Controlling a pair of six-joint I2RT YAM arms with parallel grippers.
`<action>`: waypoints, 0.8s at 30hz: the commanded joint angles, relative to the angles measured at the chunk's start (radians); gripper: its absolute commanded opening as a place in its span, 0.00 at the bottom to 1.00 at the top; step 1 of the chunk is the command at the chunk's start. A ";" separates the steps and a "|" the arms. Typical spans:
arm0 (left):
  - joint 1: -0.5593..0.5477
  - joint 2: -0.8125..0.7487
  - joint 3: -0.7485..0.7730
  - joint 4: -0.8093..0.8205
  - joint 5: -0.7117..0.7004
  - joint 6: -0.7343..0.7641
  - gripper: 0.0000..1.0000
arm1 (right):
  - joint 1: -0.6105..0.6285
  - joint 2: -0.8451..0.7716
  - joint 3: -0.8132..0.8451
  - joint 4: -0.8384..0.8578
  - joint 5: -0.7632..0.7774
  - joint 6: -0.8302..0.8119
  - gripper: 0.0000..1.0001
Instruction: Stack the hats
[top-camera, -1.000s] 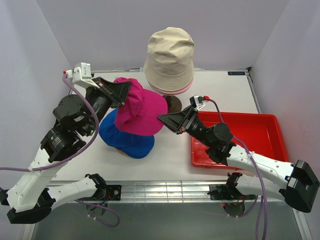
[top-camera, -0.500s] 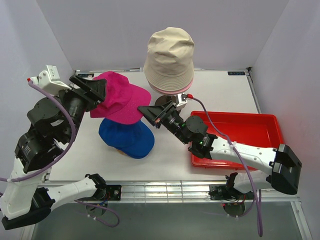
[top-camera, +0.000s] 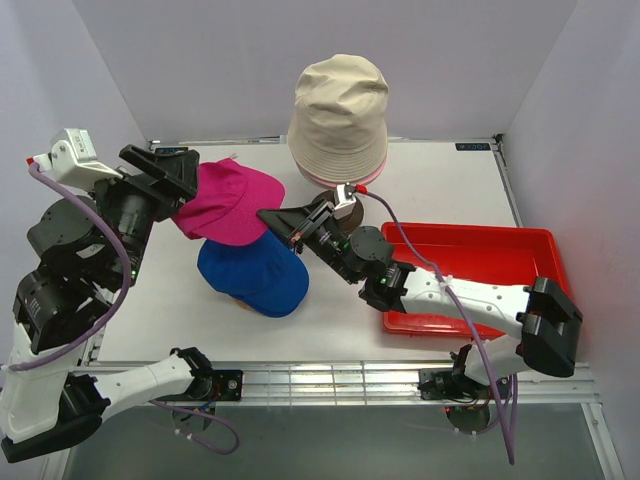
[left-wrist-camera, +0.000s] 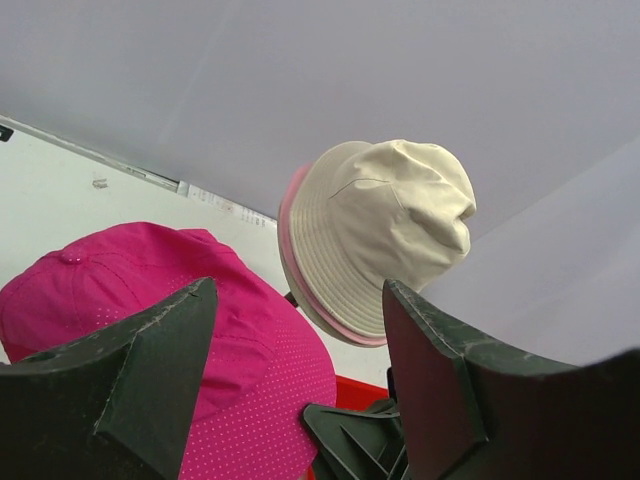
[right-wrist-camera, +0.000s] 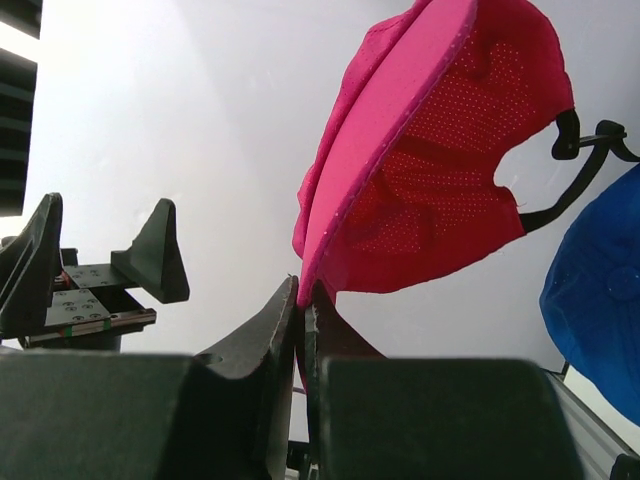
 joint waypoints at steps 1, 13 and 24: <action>-0.003 -0.004 -0.020 0.008 0.023 0.018 0.77 | 0.008 0.038 -0.001 0.145 -0.009 0.025 0.08; -0.003 -0.014 0.000 0.012 0.040 0.038 0.78 | 0.017 0.210 0.071 0.314 -0.035 -0.012 0.08; -0.004 -0.013 0.003 0.014 0.043 0.056 0.79 | 0.017 0.246 0.186 0.257 -0.053 -0.073 0.08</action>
